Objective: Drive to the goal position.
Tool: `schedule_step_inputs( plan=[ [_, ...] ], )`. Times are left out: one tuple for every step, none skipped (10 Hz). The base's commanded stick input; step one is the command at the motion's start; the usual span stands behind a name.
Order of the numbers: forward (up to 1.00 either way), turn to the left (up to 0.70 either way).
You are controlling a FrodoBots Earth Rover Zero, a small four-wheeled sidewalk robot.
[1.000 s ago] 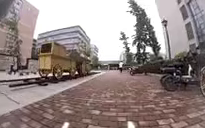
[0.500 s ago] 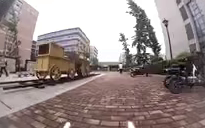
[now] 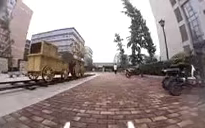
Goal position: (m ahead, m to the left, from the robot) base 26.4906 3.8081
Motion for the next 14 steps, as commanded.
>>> schedule_step_inputs(
  plan=[
    [0.45,0.00],
    [0.45,0.00],
    [0.45,0.00],
    [0.45,0.00],
    [0.45,0.00],
    [0.45,0.00],
    [0.45,0.00],
    [0.45,0.00],
    [0.45,0.00],
    [0.45,0.00],
    [0.45,0.00],
    [0.45,0.00],
    [0.45,0.00],
    [0.45,0.00]
  ],
)
